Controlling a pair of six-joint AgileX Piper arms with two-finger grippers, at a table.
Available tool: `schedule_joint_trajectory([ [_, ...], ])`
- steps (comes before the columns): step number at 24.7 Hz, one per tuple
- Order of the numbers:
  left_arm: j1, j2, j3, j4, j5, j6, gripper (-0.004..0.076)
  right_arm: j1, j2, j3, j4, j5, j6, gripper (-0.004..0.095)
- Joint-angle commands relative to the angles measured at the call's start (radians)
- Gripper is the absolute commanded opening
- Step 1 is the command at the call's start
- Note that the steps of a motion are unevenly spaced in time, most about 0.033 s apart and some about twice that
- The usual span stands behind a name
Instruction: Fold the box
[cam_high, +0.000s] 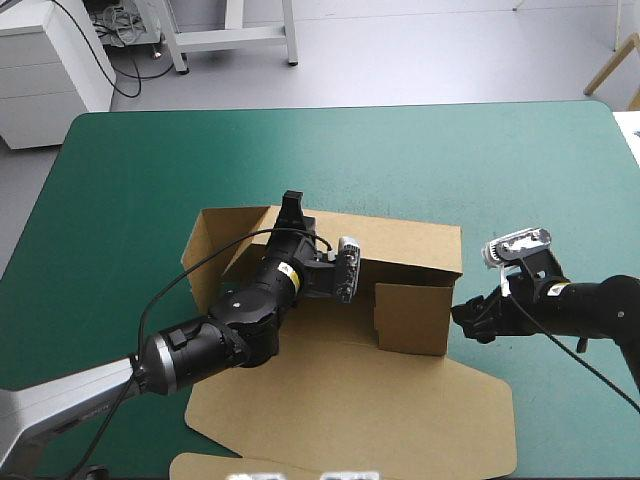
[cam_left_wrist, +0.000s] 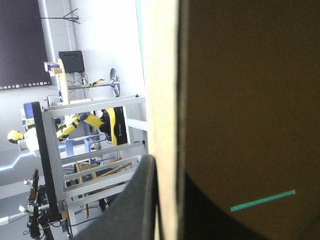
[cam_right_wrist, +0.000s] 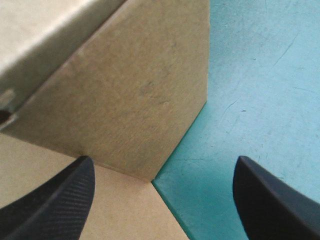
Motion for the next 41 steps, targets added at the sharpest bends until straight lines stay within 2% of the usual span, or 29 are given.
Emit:
schedule_joint_trajectory([
  [1, -0.012, -0.005, 0.005, -0.097, -0.041, -0.003, -0.0008, -0.002, -0.014, -0.024, 0.127, 0.003, -0.038, 0.0711],
  [9, -0.012, -0.004, 0.005, -0.084, -0.044, -0.006, -0.0008, -0.002, -0.014, -0.024, 0.166, 0.018, -0.082, 0.0708],
  [11, -0.012, -0.004, 0.005, -0.082, -0.048, -0.010, -0.0008, 0.004, -0.014, -0.024, 0.169, 0.012, -0.094, 0.0675],
  [13, -0.012, -0.004, 0.005, -0.083, -0.049, -0.010, -0.0008, 0.032, -0.014, -0.023, 0.167, -0.014, -0.097, 0.0638],
  [16, -0.012, -0.004, 0.005, -0.083, -0.049, -0.010, -0.0008, 0.132, -0.014, -0.023, 0.135, -0.091, -0.087, 0.0577],
  [18, -0.012, -0.004, 0.005, -0.083, -0.047, -0.010, -0.0008, 0.201, -0.014, -0.023, 0.073, -0.157, -0.037, 0.0552],
  [24, -0.012, -0.004, 0.005, -0.083, -0.037, -0.011, -0.0008, 0.389, -0.014, -0.023, -0.251, -0.337, 0.272, 0.0537],
  [27, -0.012, -0.004, 0.005, -0.083, -0.037, -0.013, -0.0008, 0.454, -0.014, -0.023, -0.370, -0.427, 0.403, 0.0506],
  [28, -0.012, -0.004, 0.005, -0.083, -0.035, -0.013, -0.0008, 0.466, -0.014, -0.023, -0.458, -0.439, 0.516, 0.0471],
  [29, -0.012, -0.004, 0.005, -0.083, -0.033, -0.013, -0.0008, 0.466, -0.014, -0.023, -0.496, -0.438, 0.569, 0.0445],
  [30, -0.012, -0.004, 0.005, -0.084, -0.033, -0.013, -0.0008, 0.466, -0.014, -0.023, -0.552, -0.427, 0.641, 0.0375],
  [32, -0.012, -0.004, 0.005, -0.086, -0.033, -0.016, -0.0008, 0.466, -0.014, -0.023, -0.547, -0.401, 0.622, 0.0205],
  [34, -0.012, -0.004, 0.005, -0.086, -0.033, -0.017, -0.0008, 0.466, -0.014, -0.023, -0.479, -0.396, 0.541, 0.0027],
  [35, -0.012, -0.004, 0.005, -0.089, -0.033, -0.017, -0.0008, 0.466, -0.014, -0.023, -0.415, -0.396, 0.501, -0.0018],
  [38, -0.012, -0.004, 0.005, -0.091, -0.033, -0.017, -0.0008, 0.466, -0.014, -0.023, -0.300, -0.390, 0.411, -0.0018],
  [41, -0.012, -0.004, 0.005, -0.121, -0.033, -0.017, -0.0006, 0.466, -0.014, -0.023, -0.306, -0.397, 0.411, -0.0017],
])
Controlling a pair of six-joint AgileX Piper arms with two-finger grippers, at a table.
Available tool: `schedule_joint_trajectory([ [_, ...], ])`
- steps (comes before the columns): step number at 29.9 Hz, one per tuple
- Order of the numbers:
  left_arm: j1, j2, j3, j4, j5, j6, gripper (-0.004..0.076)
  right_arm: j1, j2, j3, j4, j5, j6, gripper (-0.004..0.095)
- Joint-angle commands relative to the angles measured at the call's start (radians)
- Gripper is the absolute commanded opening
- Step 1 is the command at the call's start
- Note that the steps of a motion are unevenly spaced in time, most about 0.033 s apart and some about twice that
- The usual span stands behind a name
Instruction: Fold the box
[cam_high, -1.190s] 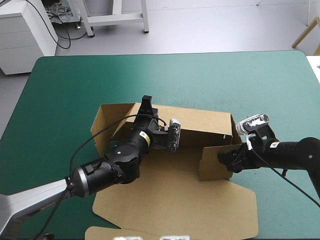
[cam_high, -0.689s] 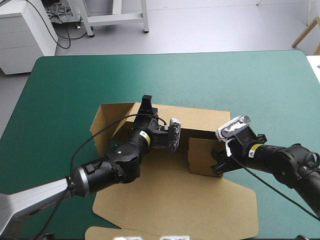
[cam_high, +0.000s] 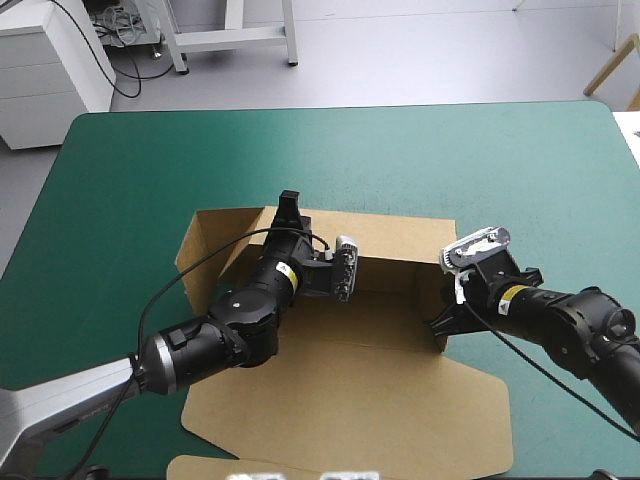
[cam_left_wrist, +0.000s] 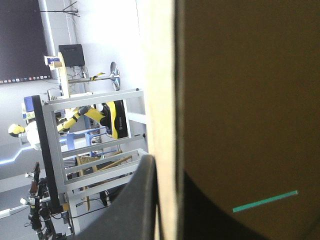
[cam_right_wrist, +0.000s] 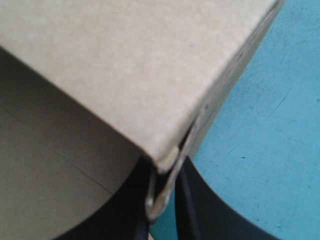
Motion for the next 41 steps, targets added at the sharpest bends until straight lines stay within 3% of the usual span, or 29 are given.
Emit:
schedule_joint_trajectory([
  [1, -0.012, -0.003, 0.001, -0.136, -0.054, -0.011, -0.0001, 0.018, -0.013, -0.031, 0.118, -0.112, -0.074, -0.0017],
  [5, -0.026, -0.003, -0.001, -0.153, -0.051, -0.011, 0.0117, 0.018, -0.013, -0.031, 0.089, -0.111, -0.064, -0.0017],
  [12, -0.109, -0.003, -0.077, -0.113, -0.003, -0.096, 0.0568, 0.018, -0.013, -0.031, 0.057, -0.111, -0.024, -0.0017],
  [14, -0.140, -0.003, -0.110, -0.110, 0.038, -0.102, 0.0634, 0.018, -0.013, -0.031, 0.055, -0.111, -0.022, -0.0018],
  [16, -0.173, -0.003, -0.139, -0.110, 0.097, -0.102, 0.0645, 0.018, -0.013, -0.031, 0.050, -0.113, -0.016, -0.0017],
  [24, -0.348, -0.003, -0.240, -0.111, 0.292, -0.100, 0.0645, 0.018, -0.013, -0.031, -0.019, -0.134, 0.048, -0.0018],
  [30, -0.444, -0.003, -0.296, -0.118, 0.411, -0.054, 0.0623, 0.018, -0.013, -0.031, -0.147, -0.160, 0.169, -0.0018],
  [32, -0.456, -0.003, -0.320, -0.132, 0.462, -0.032, 0.0545, 0.018, -0.013, -0.031, -0.160, -0.167, 0.181, -0.0018],
  [33, -0.456, -0.003, -0.333, -0.146, 0.491, -0.013, 0.0468, 0.018, -0.013, -0.031, -0.165, -0.169, 0.181, -0.0018],
  [37, -0.453, -0.003, -0.403, -0.227, 0.571, 0.069, 0.0009, 0.018, -0.013, -0.031, -0.184, -0.180, 0.191, -0.0018],
  [41, -0.453, -0.003, -0.496, -0.332, 0.585, 0.140, 0.0015, 0.018, -0.013, -0.031, -0.269, -0.196, 0.269, -0.0018],
])
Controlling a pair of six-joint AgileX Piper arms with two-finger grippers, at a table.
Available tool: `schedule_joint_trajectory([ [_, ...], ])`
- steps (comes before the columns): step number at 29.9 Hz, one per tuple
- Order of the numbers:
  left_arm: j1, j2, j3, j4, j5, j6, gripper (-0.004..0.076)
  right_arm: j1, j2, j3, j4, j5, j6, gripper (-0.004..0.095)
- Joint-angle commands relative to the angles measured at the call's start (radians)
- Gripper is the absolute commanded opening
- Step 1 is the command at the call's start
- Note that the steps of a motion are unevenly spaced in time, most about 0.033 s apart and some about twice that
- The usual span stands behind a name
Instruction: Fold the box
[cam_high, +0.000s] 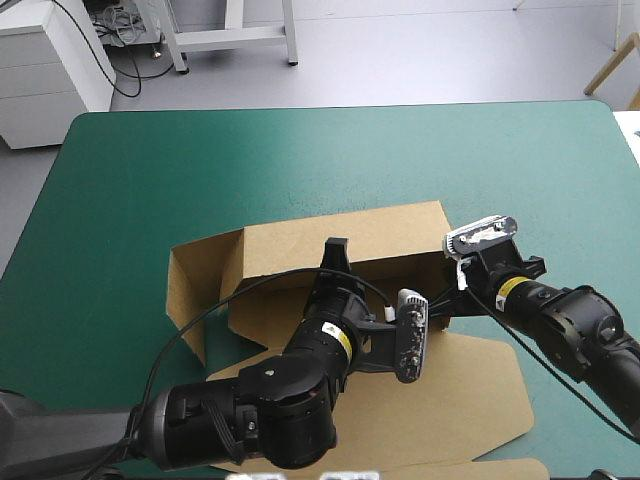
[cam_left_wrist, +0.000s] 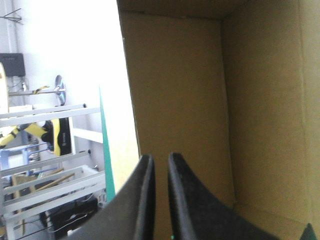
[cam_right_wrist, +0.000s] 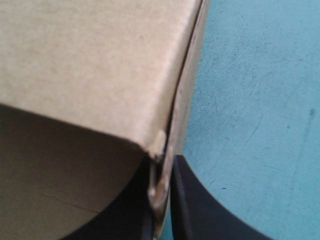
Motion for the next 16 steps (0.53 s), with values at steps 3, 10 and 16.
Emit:
schedule_joint_trajectory([
  [3, -0.001, -0.035, -0.181, -0.104, 0.055, 0.093, 0.0015, 0.001, -0.013, -0.031, -0.148, -0.087, 0.108, -0.0018],
  [10, 0.192, -0.035, -0.389, -0.411, 0.067, 0.252, 0.0015, 0.001, -0.013, -0.053, -0.181, -0.079, 0.143, -0.0019],
  [16, 0.500, -0.043, -0.491, -0.563, 0.067, 0.254, 0.0015, 0.001, -0.013, -0.082, -0.183, -0.072, 0.143, -0.0019],
])
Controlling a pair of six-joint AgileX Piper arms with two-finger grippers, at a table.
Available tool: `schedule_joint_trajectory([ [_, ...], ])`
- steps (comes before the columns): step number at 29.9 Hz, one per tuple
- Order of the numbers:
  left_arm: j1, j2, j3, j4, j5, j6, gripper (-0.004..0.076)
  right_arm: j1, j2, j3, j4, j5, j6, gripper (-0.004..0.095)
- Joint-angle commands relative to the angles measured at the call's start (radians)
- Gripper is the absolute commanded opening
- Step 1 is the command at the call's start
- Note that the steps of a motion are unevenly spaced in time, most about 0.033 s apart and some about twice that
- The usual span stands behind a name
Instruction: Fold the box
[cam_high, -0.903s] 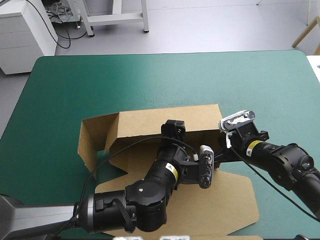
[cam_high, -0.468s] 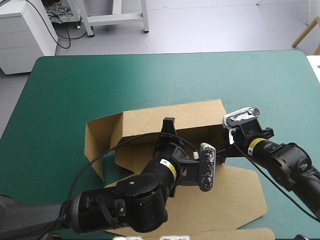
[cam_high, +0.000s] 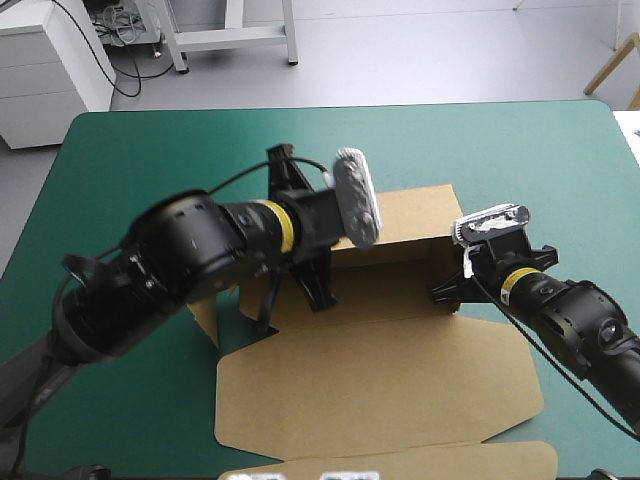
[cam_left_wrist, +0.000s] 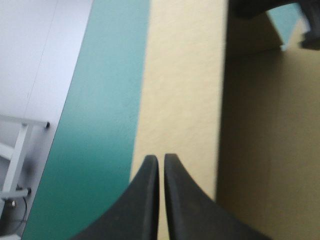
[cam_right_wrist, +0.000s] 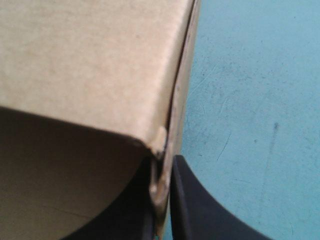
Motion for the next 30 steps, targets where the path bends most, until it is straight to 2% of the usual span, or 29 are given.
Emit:
schedule_joint_trajectory([
  [1, 0.149, -0.048, -0.054, -0.016, 0.045, -0.013, 0.0015, -0.001, -0.013, -0.050, -0.037, -0.069, -0.003, -0.0019],
  [5, 0.328, -0.086, -0.055, -0.003, 0.045, -0.089, 0.0015, -0.001, -0.012, -0.060, -0.061, -0.058, 0.008, -0.0019],
  [16, 0.732, -0.213, -0.013, -0.154, 0.045, -0.101, 0.0013, -0.001, -0.010, -0.067, -0.070, -0.030, 0.039, -0.0019],
  [21, 0.835, -0.258, 0.096, -0.154, 0.042, -0.099, 0.0013, -0.001, 0.002, -0.115, -0.065, 0.050, 0.037, -0.0019],
  [30, 0.877, -0.350, 0.317, -0.146, -0.067, -0.144, 0.0013, -0.001, 0.100, -0.300, -0.023, 0.263, -0.072, -0.0019],
])
